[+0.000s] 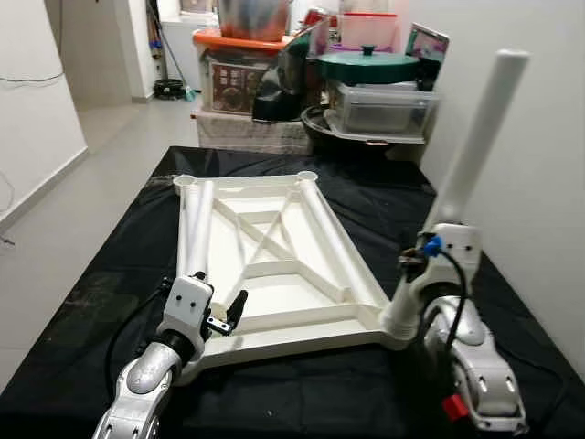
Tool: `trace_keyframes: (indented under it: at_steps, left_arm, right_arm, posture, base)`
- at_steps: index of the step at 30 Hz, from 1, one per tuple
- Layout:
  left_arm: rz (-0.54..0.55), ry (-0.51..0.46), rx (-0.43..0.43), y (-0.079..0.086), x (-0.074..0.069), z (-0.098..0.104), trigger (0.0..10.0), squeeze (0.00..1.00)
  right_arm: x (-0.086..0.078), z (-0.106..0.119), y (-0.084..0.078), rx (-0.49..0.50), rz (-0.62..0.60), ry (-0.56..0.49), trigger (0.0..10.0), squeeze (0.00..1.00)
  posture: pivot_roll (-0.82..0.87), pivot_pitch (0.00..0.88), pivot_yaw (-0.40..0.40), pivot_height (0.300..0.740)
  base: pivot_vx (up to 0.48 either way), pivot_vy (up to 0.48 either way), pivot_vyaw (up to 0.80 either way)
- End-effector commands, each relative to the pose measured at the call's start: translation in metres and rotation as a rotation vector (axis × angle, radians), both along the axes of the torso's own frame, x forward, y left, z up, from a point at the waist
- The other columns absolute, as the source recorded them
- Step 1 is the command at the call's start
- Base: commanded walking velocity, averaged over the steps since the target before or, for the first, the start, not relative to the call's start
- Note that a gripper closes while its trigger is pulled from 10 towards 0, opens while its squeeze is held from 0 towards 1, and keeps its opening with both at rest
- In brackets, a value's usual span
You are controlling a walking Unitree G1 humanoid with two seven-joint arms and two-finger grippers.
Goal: Building children table
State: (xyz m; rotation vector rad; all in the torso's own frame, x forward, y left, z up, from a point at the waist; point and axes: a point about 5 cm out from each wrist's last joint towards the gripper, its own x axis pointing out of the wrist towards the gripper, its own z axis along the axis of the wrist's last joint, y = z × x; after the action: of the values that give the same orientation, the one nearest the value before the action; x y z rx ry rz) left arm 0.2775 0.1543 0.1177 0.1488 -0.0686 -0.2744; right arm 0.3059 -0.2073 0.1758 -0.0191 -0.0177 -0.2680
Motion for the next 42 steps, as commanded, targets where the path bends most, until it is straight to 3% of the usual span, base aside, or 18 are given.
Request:
trace_keyframes:
  at_steps: [1, 19, 42]
  left_arm:
    - [0.011, -0.002, 0.012, 0.001, 0.002, -0.001, 10.0, 0.00]
    - [0.030, 0.000, 0.022, 0.003, 0.002, -0.003, 10.0, 0.00]
    - [0.029, -0.006, 0.022, 0.002, 0.003, -0.002, 10.0, 0.00]
  right_arm:
    - [-0.008, -0.038, -0.031, -0.065, -0.166, 0.184, 10.0, 0.00]
    - [-0.001, -0.048, -0.018, -0.013, -0.222, 0.173, 10.0, 0.00]
    - [-0.001, -0.024, -0.009, -0.024, -0.167, 0.071, 10.0, 0.00]
  posture:
    - [0.04, 0.000, -0.067, 0.740]
    - [0.04, 0.000, -0.068, 0.740]
    - [0.04, 0.000, -0.069, 0.740]
  base:
    - [0.000, 0.000, 0.00]
    - [0.000, 0.000, 0.00]
    - [0.000, 0.000, 0.00]
